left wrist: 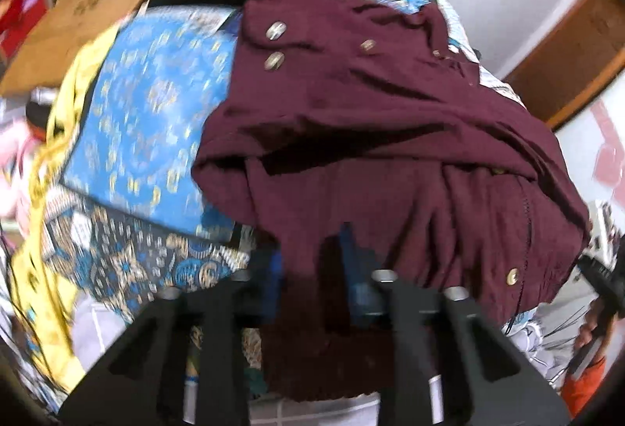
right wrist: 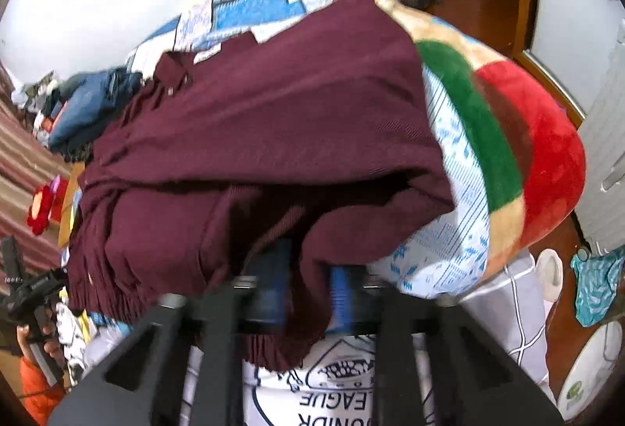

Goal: Fold large clothes
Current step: 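Grasp the maroon shirt hem with both tools and fold it toward the collar, then open both tools and release the folded hem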

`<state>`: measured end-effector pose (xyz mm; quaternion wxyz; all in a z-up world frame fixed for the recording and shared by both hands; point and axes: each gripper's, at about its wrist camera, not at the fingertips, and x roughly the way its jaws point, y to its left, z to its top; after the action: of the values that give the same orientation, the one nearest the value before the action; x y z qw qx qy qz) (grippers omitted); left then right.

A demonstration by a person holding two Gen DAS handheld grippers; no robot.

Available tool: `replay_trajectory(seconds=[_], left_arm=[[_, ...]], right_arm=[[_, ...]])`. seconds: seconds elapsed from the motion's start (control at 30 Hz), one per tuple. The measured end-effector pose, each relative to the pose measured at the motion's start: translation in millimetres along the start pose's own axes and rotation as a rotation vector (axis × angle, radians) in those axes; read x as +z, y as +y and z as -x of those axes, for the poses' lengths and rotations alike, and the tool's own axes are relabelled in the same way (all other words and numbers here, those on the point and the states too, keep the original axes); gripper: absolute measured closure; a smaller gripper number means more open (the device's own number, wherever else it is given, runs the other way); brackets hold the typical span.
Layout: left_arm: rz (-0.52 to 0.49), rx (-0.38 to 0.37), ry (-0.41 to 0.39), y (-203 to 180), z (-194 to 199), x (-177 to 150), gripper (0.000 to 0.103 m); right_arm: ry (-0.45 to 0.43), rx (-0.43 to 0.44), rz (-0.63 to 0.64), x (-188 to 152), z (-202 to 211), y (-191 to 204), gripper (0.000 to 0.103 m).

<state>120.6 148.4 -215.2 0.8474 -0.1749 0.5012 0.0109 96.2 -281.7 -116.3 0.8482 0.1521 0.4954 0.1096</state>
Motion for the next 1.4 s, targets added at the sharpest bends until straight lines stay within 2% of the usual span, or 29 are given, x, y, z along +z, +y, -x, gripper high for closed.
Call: replay_trajectory(seconds=[0.07,0.13,0.33,0.47,0.53,0.7,0.8,0.9,1.03,1.13,1.23,1.4], left_arm=[[-0.038,0.012,-0.028,-12,6,8,0.093],[-0.053,0.007,-0.060,-18,13,17,0.094],[-0.049,-0.083,-0.184,-27,53,62,0.097],[-0.021,-0.184,-0.264,-30,77,101,0.098],[-0.006,-0.204,-0.300,-31,78,130,0.098],[0.012,-0.131,-0.322,-35,49,185,0.098],[0.021,-0.037,-0.320,-36,19,212,0.098],[0.022,0.056,-0.279,-32,-23,228,0.098],[-0.005,0.147,-0.173,-27,-72,233,0.098],[-0.063,0.173,-0.155,-33,-75,227,0.097],[-0.133,0.188,-0.152,-43,-63,224,0.092],[-0.172,0.139,-0.128,-50,-34,227,0.071]], right_arm=[[-0.031,0.047,-0.005,6,7,1,0.096],[-0.067,0.057,0.028,12,13,8,0.096],[-0.171,0.080,0.148,53,32,38,0.097],[-0.227,0.130,0.160,89,39,44,0.097],[-0.261,0.136,0.164,111,37,47,0.097],[-0.267,0.112,0.115,169,9,40,0.097],[-0.227,0.054,0.076,198,-23,29,0.097],[-0.155,0.005,0.049,216,-60,15,0.097],[-0.054,0.010,0.005,224,-95,-5,0.097],[-0.042,-0.011,0.053,222,-93,0,0.096],[-0.020,-0.016,0.130,223,-81,8,0.090],[0.011,-0.020,0.241,228,-51,26,0.086]])
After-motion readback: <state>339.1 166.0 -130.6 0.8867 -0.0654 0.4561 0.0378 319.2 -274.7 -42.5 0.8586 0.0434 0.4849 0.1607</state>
